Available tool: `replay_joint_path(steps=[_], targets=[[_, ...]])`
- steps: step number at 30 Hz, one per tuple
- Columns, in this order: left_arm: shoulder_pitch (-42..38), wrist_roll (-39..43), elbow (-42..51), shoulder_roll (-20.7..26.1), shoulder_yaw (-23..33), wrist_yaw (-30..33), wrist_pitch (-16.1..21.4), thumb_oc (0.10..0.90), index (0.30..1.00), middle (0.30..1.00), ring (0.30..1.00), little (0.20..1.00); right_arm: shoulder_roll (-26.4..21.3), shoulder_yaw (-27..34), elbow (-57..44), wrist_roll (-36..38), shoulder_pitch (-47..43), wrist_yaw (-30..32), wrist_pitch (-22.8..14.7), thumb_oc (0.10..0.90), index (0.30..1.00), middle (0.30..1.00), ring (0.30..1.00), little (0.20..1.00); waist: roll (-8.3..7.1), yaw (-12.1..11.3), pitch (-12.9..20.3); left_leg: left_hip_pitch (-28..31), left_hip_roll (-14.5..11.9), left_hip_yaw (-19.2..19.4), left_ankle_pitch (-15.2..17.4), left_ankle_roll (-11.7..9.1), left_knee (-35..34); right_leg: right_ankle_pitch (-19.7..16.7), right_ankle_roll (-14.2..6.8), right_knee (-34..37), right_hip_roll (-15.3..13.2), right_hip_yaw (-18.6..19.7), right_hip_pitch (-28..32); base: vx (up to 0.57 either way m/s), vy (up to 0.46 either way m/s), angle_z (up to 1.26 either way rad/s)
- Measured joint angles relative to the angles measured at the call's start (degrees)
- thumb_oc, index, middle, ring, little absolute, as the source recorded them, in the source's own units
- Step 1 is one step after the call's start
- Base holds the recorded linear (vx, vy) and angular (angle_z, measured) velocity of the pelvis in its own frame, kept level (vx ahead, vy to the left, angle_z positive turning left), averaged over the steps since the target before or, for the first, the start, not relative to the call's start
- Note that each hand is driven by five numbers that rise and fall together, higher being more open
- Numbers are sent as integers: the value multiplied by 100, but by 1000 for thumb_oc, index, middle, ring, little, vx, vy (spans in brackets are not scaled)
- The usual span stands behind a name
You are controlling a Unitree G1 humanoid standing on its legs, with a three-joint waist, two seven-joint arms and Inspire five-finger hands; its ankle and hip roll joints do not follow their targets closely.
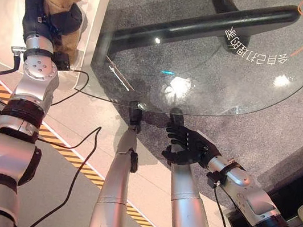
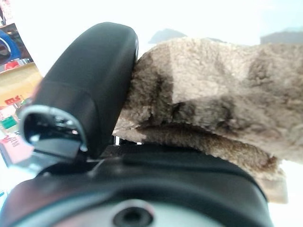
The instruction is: Wipe the table with a cloth and put it in the basket.
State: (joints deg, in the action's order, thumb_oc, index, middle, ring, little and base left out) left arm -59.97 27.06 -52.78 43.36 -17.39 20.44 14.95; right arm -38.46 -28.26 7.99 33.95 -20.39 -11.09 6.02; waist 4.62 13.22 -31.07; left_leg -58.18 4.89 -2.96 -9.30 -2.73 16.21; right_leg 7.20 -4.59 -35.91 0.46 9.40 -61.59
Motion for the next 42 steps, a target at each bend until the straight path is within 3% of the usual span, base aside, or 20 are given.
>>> replay_joint_path(steps=[4,6,9,10,32,42], targets=[[-43,25,-34,0,0,0,-13,100,300,300,300,200,1,-3,12,52,-61,11,3,800,900,900,900,900,-32,5,3,-11,11,1,2,3,8,-6,-11,4,-12,1,-4,0,0,0],[-66,31,-34,0,0,0,-56,237,418,418,418,337,0,-20,12,89,-96,11,18,800,900,900,900,900,-33,4,4,-21,12,1,2,3,13,-9,-16,5,-12,1,-11,0,0,0],[-75,128,-14,0,0,-11,-76,740,848,848,848,840,-1,-20,12,164,-129,14,37,800,900,900,900,900,-33,-3,4,-75,15,4,23,32,94,-11,-19,-10,-5,-1,-40,0,0,0],[-76,161,-12,1,7,-21,-76,800,900,900,900,900,-2,-19,12,175,-137,20,37,800,900,900,900,900,-34,-6,4,-89,12,6,25,34,98,-11,-20,-15,-7,-1,-57,0,0,0],[489,731,441,17,70,-97,-71,800,900,900,900,900,1,-92,11,206,-145,162,156,800,900,900,900,900,-33,-38,4,135,-2,52,22,33,74,-37,-24,9,-10,39,126,-2,1,0],[1153,793,879,13,334,376,90,800,900,900,900,900,11,-84,12,171,-58,227,143,800,900,900,900,900,-32,-72,4,530,-3,51,-26,-2,-130,-45,-6,53,-5,45,459,-23,-7,0]])
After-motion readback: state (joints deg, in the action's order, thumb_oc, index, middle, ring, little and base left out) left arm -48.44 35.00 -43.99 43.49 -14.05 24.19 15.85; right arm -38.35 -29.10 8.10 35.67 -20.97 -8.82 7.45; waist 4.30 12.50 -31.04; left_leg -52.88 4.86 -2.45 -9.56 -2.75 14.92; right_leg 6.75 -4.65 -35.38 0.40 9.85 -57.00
